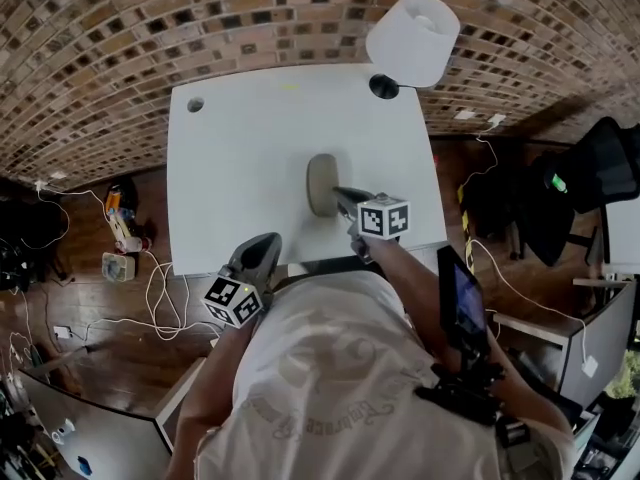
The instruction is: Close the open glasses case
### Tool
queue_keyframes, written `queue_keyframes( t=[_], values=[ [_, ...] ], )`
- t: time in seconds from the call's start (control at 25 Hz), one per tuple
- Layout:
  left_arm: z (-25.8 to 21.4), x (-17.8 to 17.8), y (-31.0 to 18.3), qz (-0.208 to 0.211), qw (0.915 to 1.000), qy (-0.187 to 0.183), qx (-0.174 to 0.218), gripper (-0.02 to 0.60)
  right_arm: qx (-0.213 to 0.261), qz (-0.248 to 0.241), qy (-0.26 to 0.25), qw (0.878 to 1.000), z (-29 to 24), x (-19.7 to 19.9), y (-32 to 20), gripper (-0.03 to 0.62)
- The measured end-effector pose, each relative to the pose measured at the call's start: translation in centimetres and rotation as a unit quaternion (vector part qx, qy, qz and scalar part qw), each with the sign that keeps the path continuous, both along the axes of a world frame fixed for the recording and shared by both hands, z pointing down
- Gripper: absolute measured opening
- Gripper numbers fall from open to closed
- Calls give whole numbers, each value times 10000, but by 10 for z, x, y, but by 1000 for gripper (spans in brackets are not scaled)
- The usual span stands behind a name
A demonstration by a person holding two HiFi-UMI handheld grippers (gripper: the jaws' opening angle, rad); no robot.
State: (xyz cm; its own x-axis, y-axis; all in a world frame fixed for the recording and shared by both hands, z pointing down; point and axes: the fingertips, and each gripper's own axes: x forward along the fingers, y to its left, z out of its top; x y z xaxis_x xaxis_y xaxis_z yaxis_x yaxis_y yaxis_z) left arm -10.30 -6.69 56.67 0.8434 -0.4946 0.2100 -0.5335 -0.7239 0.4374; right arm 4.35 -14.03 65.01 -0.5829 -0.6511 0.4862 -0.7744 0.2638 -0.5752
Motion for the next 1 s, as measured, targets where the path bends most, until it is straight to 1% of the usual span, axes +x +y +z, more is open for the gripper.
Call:
queue_keyframes(
  t=[0.12, 0.32, 0.48, 0.56, 0.72, 0.84, 1.0],
  values=[
    [-2, 11, -1, 51, 10000, -59, 46, 6, 72, -13, -165, 9998, -4, 9, 7, 9],
    [-7, 36, -7, 38, 9999, -148, 64, 5, 514, -243, -403, 9976, -33, 24, 29, 9],
    [-9, 74, -8, -6, 9999, -77, 87, 5, 739, -382, -449, 9955, -51, 55, 58, 9],
    [-13, 98, -6, 75, 9999, -62, 131, 6, 852, -364, -475, 9946, -60, 77, 68, 9],
    [-18, 133, 1, 230, 9994, -197, 182, 5, 981, -383, -561, 9929, -72, 109, 81, 9],
    [-17, 148, 7, 181, 9993, -301, 149, 6, 1004, -524, -624, 9916, -74, 119, 86, 9],
    [-16, 158, 15, 37, 9990, -425, 116, 6, 1098, -867, -725, 9875, -76, 116, 89, 9]
  ],
)
